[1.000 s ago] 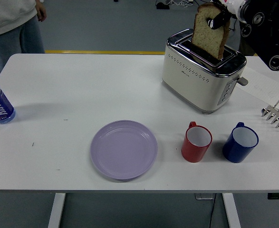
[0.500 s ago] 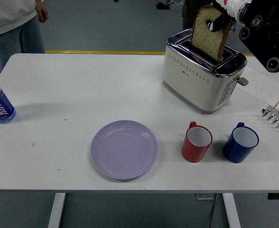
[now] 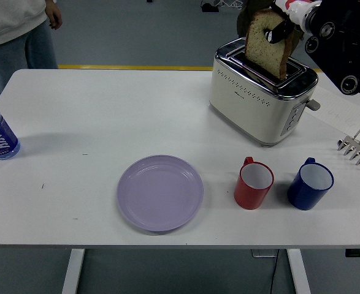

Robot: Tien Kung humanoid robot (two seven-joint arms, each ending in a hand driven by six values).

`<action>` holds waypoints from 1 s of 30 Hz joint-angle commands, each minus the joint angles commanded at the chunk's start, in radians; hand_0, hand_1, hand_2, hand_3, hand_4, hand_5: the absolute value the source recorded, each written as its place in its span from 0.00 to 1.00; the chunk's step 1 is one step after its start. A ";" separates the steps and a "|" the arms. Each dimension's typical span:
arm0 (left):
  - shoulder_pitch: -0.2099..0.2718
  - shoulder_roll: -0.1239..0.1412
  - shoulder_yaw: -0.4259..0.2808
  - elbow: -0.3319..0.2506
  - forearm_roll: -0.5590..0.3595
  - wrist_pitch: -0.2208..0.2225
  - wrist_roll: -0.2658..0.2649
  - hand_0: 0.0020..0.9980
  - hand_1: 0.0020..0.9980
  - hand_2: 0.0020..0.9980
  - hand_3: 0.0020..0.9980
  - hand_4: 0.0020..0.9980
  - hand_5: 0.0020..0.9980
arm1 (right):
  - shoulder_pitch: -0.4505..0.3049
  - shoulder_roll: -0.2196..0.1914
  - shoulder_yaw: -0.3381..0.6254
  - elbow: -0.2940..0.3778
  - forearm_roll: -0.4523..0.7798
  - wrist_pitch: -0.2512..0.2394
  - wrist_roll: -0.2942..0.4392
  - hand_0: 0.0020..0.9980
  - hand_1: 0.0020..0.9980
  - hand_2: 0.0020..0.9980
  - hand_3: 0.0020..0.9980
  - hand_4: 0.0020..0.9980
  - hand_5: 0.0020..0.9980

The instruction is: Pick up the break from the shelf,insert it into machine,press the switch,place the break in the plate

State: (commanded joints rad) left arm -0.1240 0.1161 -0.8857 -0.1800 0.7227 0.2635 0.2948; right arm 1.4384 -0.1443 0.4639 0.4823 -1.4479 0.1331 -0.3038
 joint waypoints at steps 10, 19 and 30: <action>0.000 0.000 -0.006 0.000 0.008 -0.002 0.002 0.64 0.49 0.47 0.56 0.37 0.82 | 0.004 0.001 0.001 0.010 -0.016 0.002 -0.006 0.00 0.08 0.36 0.47 0.48 0.00; 0.003 0.000 -0.009 0.000 0.015 -0.002 0.004 0.64 0.49 0.47 0.56 0.37 0.82 | 0.010 -0.007 0.008 0.002 -0.048 -0.013 -0.010 0.00 0.08 0.36 0.47 0.48 0.00; 0.007 0.000 -0.019 0.000 0.028 -0.003 0.008 0.64 0.49 0.47 0.56 0.37 0.83 | 0.019 -0.011 0.006 0.013 -0.024 -0.007 -0.011 0.00 0.08 0.36 0.47 0.48 0.00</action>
State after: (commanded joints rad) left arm -0.1172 0.1158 -0.9046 -0.1800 0.7511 0.2604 0.3027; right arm 1.4573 -0.1549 0.4699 0.4951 -1.4716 0.1263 -0.3147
